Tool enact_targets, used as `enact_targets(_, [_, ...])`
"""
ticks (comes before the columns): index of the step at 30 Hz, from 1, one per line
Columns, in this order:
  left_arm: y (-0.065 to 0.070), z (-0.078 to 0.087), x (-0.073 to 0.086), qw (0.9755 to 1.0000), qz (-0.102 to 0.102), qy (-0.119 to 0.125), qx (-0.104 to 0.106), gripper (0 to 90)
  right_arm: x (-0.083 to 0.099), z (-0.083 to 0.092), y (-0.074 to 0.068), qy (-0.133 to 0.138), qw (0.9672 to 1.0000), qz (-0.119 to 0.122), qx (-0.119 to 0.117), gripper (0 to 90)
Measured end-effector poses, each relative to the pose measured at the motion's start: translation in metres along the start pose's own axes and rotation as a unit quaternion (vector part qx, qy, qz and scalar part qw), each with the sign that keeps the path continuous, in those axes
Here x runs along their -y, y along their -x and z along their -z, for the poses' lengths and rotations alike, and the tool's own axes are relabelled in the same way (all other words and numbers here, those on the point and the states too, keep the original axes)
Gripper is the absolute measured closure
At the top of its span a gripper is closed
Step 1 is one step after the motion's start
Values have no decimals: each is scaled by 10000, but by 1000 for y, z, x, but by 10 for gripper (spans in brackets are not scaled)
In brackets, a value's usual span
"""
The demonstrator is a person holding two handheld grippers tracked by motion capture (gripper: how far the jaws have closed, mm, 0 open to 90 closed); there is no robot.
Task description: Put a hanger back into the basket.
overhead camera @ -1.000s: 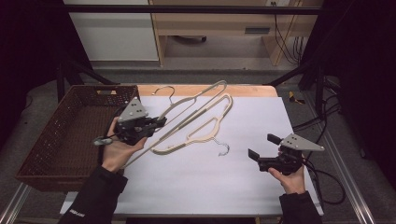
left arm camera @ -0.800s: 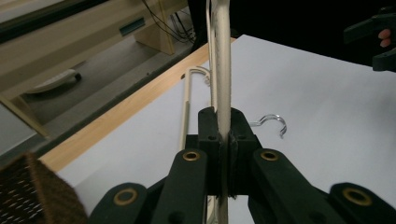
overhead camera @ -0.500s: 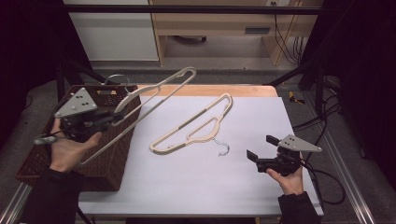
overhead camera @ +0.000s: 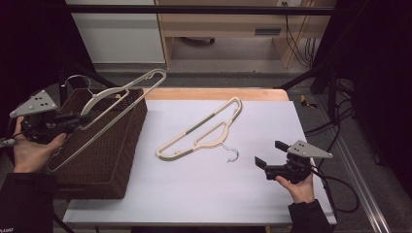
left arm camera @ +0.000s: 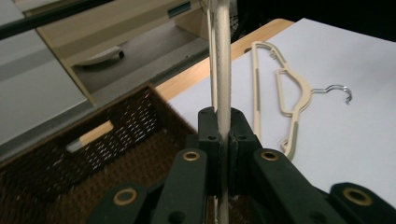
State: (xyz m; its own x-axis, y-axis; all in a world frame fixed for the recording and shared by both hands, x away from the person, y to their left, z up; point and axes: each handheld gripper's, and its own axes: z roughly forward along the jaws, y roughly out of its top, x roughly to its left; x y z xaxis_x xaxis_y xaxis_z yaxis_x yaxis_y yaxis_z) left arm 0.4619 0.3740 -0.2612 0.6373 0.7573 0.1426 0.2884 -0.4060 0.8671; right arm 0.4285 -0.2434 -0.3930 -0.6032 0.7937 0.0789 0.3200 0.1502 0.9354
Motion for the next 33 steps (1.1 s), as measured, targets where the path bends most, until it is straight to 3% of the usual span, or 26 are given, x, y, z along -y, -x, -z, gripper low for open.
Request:
enact_targets(5, [-20, 5, 19, 9997, 223, -61, -65, 865, 0, -1, -2, -29, 10000, 29, -40, 52])
enact_targets(18, [-50, 4, 48, 9985, 371, -345, -204, 865, 2, -6, -4, -77, 9999, 29, -71, 52])
enact_targets(22, [-56, -5, 58, 9978, 458, -451, -185, 865, 2, -6, -3, -104, 9999, 70, -88, 52])
enact_targets(23, [-58, -9, 62, 9970, 486, -572, -166, 865, 2, -7, -4, -110, 9999, 57, -75, 52])
enact_targets(33, [-57, -26, 86, 9938, 647, -883, -194, 865, 2, -7, -4, -108, 9999, 52, -86, 52])
